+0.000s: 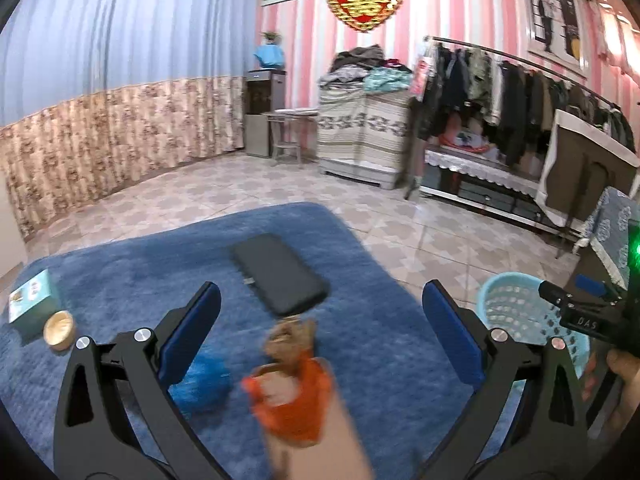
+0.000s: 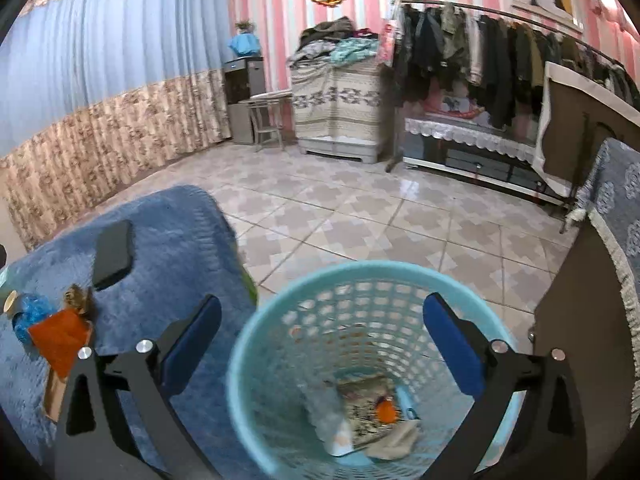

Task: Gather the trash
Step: 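Move both tools back over the rug toward the orange plastic bag, then grasp the orange plastic bag with the right gripper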

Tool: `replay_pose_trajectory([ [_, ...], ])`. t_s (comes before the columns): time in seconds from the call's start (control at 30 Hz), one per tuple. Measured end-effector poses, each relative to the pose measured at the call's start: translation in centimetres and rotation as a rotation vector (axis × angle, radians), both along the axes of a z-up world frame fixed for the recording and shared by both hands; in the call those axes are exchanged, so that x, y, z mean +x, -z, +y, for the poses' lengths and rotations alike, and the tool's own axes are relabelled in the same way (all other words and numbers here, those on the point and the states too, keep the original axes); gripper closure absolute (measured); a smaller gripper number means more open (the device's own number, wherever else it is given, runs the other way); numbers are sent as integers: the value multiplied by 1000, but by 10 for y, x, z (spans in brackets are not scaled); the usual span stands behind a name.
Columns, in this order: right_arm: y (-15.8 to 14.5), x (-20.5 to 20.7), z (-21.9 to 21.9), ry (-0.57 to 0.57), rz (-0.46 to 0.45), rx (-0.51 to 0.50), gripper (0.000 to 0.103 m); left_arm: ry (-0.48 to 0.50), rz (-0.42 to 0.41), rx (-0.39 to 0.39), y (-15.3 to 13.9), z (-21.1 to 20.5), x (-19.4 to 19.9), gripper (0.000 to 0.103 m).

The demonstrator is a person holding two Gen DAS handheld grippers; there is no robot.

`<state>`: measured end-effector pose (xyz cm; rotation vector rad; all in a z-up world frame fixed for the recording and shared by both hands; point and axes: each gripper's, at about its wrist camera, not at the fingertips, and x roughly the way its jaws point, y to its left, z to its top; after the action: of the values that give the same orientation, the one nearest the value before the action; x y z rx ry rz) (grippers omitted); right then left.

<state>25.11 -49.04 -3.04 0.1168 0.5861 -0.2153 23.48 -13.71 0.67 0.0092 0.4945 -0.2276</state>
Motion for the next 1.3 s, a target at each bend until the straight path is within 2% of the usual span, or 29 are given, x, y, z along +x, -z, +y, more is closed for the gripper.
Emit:
replay_pose_trajectory([
  [0.1, -1, 9, 28, -35, 8, -26, 4, -52, 10, 8, 3, 29, -4, 5],
  [0.37, 1, 17, 97, -165, -12, 20, 4, -184, 55, 27, 20, 107, -15, 5],
  [0.53, 9, 22, 147, -269, 12, -20, 4, -239, 79, 40, 33, 143, -20, 5],
  [0.87, 21, 9, 229, -482, 57, -108, 4, -298, 134, 38, 62, 183, -31, 5],
  [1.1, 38, 6, 259, -535, 113, -141, 6, -313, 148, 24, 70, 193, -36, 5],
  [1.17, 42, 11, 264, -547, 131, -117, 19, -310, 152, 23, 71, 194, -37, 5],
  [1.2, 44, 14, 264, -558, 147, -98, 40, -306, 155, 20, 71, 193, -37, 5],
  [1.23, 46, 18, 263, -567, 166, -75, 57, -304, 156, 20, 71, 192, -38, 5],
  [1.3, 49, 20, 258, -579, 183, -34, 62, -295, 156, 23, 73, 188, -40, 5],
])
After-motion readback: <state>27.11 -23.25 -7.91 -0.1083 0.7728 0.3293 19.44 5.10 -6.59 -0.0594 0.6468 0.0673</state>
